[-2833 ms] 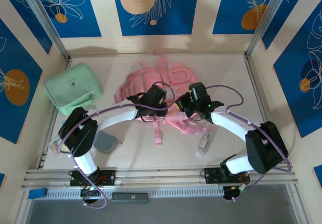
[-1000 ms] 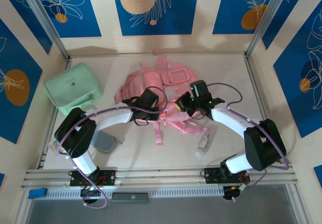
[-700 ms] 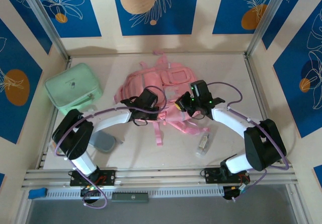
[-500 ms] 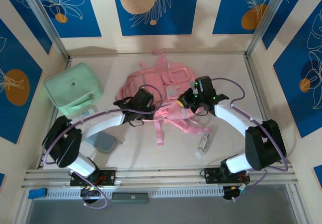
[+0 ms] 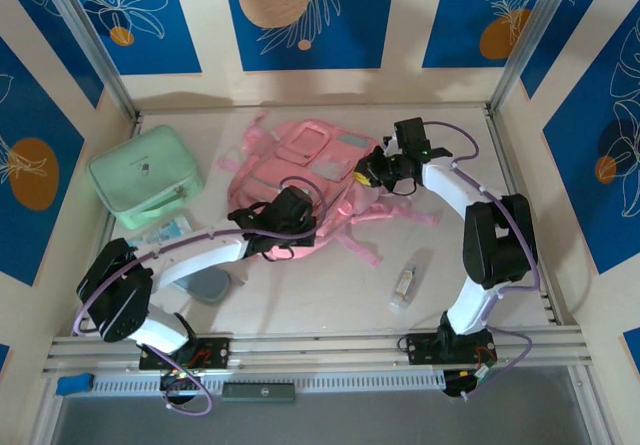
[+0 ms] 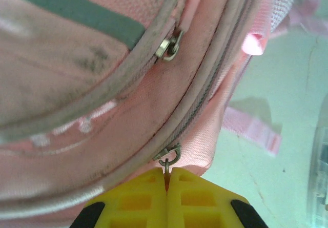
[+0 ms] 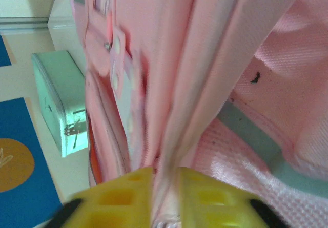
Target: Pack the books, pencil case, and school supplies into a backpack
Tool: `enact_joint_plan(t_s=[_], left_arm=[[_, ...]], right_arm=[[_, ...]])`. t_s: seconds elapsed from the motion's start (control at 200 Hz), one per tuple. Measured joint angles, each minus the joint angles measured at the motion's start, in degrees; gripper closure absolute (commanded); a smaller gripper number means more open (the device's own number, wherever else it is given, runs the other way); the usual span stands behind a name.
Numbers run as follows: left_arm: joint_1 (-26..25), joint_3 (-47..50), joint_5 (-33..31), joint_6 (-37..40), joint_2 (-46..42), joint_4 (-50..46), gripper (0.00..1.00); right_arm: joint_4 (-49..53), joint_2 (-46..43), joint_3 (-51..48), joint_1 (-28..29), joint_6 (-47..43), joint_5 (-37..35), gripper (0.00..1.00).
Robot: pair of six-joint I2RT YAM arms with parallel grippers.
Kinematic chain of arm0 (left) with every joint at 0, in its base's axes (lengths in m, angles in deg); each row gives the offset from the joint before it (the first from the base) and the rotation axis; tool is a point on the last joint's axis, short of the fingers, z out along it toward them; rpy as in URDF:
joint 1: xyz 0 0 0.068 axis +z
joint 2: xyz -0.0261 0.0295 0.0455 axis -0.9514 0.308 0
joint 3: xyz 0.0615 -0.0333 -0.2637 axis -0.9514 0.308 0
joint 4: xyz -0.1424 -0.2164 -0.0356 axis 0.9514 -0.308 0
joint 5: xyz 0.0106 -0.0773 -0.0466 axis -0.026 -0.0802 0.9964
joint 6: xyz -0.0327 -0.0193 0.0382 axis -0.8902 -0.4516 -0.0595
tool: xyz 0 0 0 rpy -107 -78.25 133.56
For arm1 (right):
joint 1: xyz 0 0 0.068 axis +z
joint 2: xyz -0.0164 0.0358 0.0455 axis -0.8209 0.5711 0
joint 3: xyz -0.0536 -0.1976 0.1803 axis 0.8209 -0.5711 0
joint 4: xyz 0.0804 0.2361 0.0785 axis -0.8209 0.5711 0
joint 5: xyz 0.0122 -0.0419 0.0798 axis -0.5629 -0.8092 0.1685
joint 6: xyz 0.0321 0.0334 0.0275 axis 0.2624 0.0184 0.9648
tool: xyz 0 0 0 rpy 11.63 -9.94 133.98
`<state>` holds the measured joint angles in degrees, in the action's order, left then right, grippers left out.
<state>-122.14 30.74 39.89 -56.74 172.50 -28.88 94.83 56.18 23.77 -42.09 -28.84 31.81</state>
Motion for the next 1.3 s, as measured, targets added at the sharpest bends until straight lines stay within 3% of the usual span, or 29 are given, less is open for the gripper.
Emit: enact_joint_plan(t_s=[0.16,0.345,0.52,0.7,0.935,1.05,1.301], left_arm=[[-0.57,-0.74,0.04,-1.44,1.88,-0.09,1.0],[-0.57,-0.72,0.24,-1.64,2.23,0.42,1.0],[-0.57,-0.72,0.63,-1.62,2.23,1.25,1.0],[-0.57,-0.72,1.2,-1.62,2.45,1.79,1.0],[-0.5,-0.72,2.03,-1.57,3.32,2.95,1.0],[-0.44,-0.72,2.1,-0.96,3.32,2.91,1.0],[1.64,1.31,2.27,4.66,-0.55,0.85,1.0]], right_arm=[[-0.83,-4.5,-4.02,-0.11,0.42,0.04,0.5],[-1.31,-13.42,-13.07,6.62,5.16,-0.74,0.49],[-3.76,-13.33,-16.2,14.29,11.54,-3.34,0.5],[-6.62,-7.21,-14.19,16.76,14.05,-6.4,0.6],[-8.7,-3.56,-13.07,17.03,13.77,-8.9,0.88],[-8.44,-3.54,-12.79,16.46,11.85,-7.96,0.97],[-1.6,-3.58,-9.01,9.44,0.85,-2.16,1.0]])
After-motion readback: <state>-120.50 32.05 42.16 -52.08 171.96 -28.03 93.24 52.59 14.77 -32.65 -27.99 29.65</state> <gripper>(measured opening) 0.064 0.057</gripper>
